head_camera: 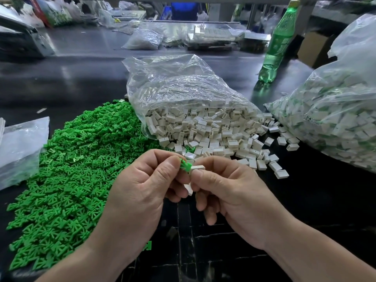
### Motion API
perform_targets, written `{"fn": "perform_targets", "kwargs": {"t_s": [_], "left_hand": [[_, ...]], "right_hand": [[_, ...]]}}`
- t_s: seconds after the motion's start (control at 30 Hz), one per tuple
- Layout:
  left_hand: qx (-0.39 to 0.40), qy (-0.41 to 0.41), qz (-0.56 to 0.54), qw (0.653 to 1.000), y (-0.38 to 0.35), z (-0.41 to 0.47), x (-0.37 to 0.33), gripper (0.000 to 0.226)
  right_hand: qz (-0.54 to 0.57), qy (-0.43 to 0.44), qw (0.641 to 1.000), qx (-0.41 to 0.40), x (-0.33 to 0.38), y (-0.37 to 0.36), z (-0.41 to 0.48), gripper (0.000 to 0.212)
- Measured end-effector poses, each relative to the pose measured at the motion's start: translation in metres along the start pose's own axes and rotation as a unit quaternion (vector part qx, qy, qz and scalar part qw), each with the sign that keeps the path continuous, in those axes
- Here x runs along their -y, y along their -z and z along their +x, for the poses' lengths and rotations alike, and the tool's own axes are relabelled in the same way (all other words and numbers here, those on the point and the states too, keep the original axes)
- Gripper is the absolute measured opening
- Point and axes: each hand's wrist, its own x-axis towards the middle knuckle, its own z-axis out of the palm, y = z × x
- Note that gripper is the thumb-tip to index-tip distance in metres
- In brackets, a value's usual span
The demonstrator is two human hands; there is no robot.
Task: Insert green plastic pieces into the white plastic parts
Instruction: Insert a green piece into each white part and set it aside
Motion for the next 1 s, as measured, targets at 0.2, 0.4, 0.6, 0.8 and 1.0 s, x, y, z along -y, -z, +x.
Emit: {"fn": "perform_targets", "kwargs": {"t_s": [0.2,0.4,0.6,0.8,1.0], "left_hand": [[-0.017,-0.016,0.028,0.999,0.0004,-0.0005,0.0023,0.018],[-0.027,-0.028,0.053,0.998,-0.0024,-0.0017,0.0043,0.017],[-0.040,-0.078,0.150,0.985,-0.0063,-0.0046,0.0009,0.013],[-0.021,-0.078,0.144,0.986,-0.0049,-0.0048,0.0006,0.008],[0.013,-0.019,0.039,0.999,-0.0005,-0.0035,0.0065,0.013]], "right_hand": [[0.008,0.024,1.000,-0.018,-0.0006,-0.0047,-0.0017,0.007],[-0.015,0.048,0.999,-0.015,-0.0039,-0.0055,-0.0025,0.012],[-0.153,0.089,0.983,-0.047,-0.0062,-0.0012,-0.0057,0.014],[-0.211,0.121,0.968,-0.053,-0.0041,-0.0012,-0.0082,0.014],[-0.236,0.125,0.962,-0.054,-0.0049,-0.0033,-0.0084,0.015]]}}
